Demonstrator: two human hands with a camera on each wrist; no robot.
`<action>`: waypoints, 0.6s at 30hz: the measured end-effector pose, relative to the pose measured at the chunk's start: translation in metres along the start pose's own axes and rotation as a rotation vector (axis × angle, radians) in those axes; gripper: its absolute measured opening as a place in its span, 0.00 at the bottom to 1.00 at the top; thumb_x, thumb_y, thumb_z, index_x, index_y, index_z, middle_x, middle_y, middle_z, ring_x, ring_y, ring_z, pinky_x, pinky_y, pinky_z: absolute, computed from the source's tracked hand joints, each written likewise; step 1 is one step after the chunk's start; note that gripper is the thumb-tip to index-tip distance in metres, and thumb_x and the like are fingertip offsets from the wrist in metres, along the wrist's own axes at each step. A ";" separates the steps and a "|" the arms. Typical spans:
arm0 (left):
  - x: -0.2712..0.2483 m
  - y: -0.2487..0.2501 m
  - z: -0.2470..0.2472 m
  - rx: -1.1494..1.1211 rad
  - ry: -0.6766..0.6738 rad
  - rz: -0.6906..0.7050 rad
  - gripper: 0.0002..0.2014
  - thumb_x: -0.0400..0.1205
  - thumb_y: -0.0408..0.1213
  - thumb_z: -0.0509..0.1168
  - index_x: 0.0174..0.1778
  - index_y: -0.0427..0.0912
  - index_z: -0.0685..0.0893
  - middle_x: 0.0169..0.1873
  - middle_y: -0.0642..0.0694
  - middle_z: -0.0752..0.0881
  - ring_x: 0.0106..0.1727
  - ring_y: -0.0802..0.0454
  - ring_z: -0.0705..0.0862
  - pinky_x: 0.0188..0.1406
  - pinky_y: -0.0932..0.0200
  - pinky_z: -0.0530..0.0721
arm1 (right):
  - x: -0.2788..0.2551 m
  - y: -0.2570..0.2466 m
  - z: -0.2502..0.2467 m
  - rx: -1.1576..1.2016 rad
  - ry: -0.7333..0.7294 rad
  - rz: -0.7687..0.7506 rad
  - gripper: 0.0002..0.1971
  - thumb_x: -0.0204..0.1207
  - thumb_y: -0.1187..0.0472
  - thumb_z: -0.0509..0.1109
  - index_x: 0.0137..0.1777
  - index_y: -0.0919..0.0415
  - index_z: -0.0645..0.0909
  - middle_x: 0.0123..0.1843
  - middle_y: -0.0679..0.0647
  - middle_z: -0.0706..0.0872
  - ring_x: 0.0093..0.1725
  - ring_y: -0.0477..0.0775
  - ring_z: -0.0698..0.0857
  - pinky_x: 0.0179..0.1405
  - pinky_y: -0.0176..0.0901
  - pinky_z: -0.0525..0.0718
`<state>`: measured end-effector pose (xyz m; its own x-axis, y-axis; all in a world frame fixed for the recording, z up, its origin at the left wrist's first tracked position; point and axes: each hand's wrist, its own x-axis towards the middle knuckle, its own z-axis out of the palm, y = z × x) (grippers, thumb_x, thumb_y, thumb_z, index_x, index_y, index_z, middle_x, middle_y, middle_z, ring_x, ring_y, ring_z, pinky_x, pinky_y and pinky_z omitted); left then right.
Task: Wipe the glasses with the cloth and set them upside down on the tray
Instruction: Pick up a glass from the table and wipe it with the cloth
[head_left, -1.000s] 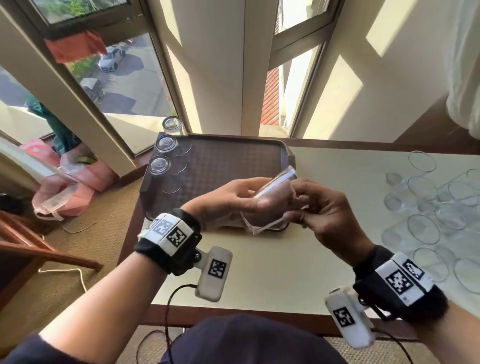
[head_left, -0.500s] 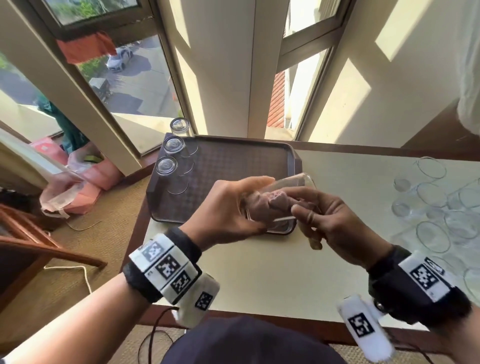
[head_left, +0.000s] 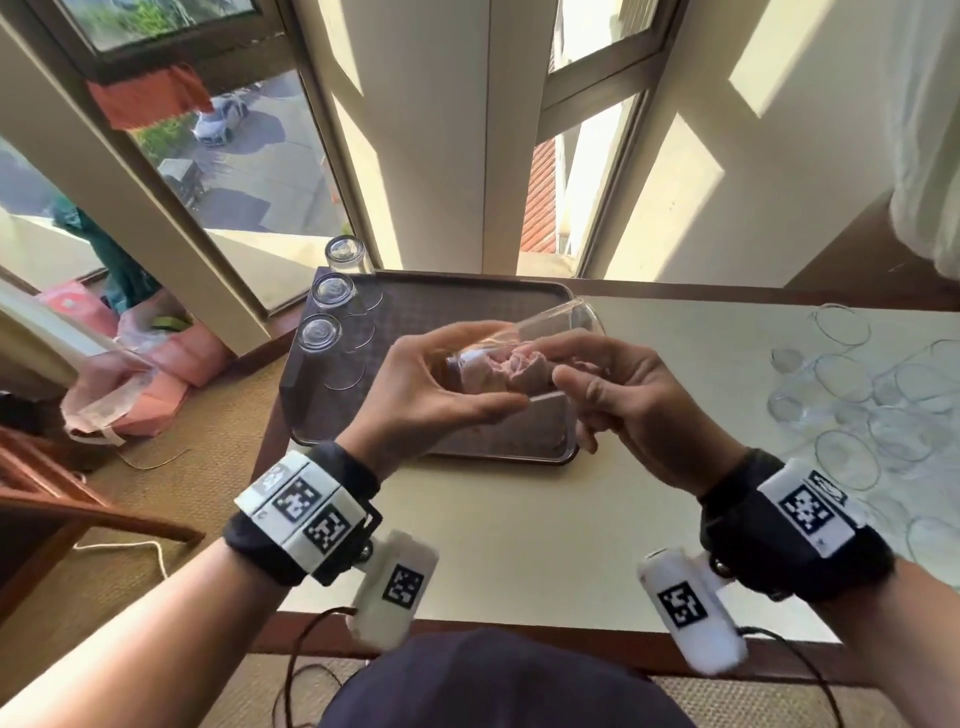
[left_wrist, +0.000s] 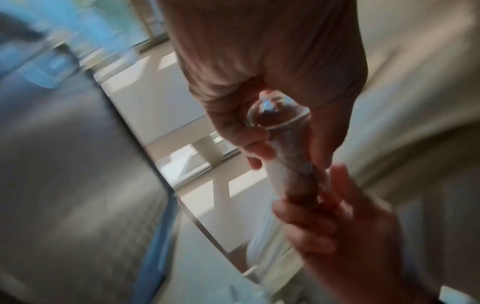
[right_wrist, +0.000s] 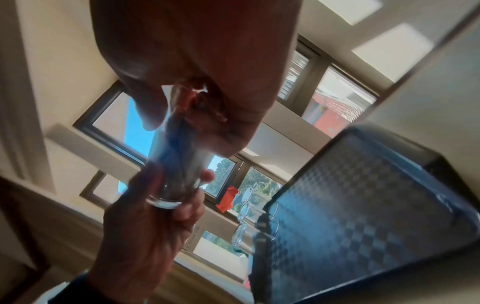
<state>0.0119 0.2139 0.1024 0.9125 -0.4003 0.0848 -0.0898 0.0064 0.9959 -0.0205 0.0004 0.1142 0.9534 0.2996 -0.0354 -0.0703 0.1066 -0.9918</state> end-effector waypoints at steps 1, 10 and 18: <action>0.001 -0.001 -0.003 0.243 0.007 0.184 0.32 0.68 0.35 0.85 0.68 0.35 0.85 0.54 0.43 0.92 0.49 0.50 0.92 0.47 0.61 0.90 | -0.001 0.001 -0.002 0.056 -0.002 0.037 0.13 0.78 0.61 0.68 0.60 0.60 0.86 0.45 0.50 0.91 0.24 0.45 0.70 0.20 0.41 0.77; 0.024 0.008 -0.010 -0.282 -0.212 -0.272 0.40 0.60 0.49 0.87 0.67 0.43 0.84 0.52 0.43 0.91 0.44 0.50 0.91 0.30 0.64 0.87 | 0.007 -0.009 -0.006 -0.289 0.029 -0.338 0.13 0.82 0.61 0.69 0.64 0.62 0.85 0.64 0.65 0.84 0.58 0.68 0.85 0.43 0.49 0.90; 0.019 0.017 -0.008 0.309 -0.034 0.322 0.31 0.66 0.30 0.85 0.65 0.31 0.85 0.54 0.47 0.91 0.50 0.63 0.91 0.47 0.68 0.87 | -0.002 -0.012 -0.005 0.051 -0.128 -0.040 0.22 0.76 0.65 0.74 0.70 0.62 0.79 0.52 0.51 0.89 0.31 0.42 0.82 0.21 0.37 0.84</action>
<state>0.0310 0.2135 0.1215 0.8053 -0.4523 0.3833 -0.4872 -0.1366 0.8625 -0.0200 -0.0064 0.1256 0.9108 0.4121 0.0231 -0.0510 0.1677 -0.9845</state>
